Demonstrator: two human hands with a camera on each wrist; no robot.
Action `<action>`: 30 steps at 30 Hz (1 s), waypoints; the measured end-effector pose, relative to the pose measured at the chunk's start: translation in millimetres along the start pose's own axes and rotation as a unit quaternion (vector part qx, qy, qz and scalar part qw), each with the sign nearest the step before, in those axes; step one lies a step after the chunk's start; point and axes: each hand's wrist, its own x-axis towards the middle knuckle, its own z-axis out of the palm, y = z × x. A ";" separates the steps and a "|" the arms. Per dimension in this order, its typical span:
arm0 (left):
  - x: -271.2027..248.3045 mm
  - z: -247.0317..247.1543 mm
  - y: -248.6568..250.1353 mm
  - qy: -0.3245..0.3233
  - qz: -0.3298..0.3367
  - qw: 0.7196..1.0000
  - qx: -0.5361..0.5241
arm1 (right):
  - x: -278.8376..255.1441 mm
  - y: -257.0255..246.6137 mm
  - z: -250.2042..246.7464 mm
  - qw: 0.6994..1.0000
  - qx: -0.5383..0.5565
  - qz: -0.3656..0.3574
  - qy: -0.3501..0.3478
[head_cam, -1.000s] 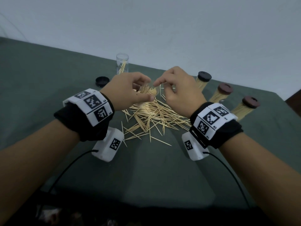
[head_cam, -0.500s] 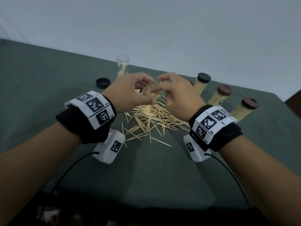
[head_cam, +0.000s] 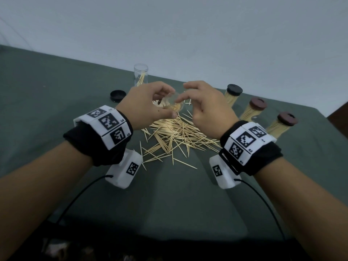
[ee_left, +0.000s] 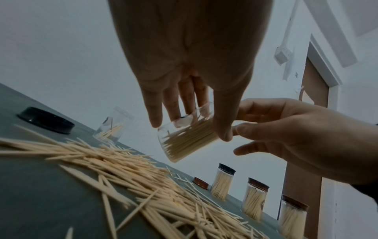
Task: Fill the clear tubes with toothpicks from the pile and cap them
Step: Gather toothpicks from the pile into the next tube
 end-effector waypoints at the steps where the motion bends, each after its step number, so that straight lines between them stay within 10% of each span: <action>1: 0.0 0.5 0.3 0.002 0.001 1.000 0.001 | 0.1 0.4 -0.2 1.000 -0.012 0.000 -0.002; 11: -2.7 12.5 10.4 0.000 0.066 0.997 0.034 | 3.0 -5.0 8.8 0.984 0.013 0.069 -0.162; 22: 0.1 4.0 -0.1 0.006 0.006 0.999 0.052 | -12.2 5.6 -19.4 0.990 0.051 0.085 -0.104; 30: -3.4 -3.5 -1.0 0.003 -0.013 0.997 0.077 | -32.9 -11.7 16.6 0.934 -0.088 0.074 -0.337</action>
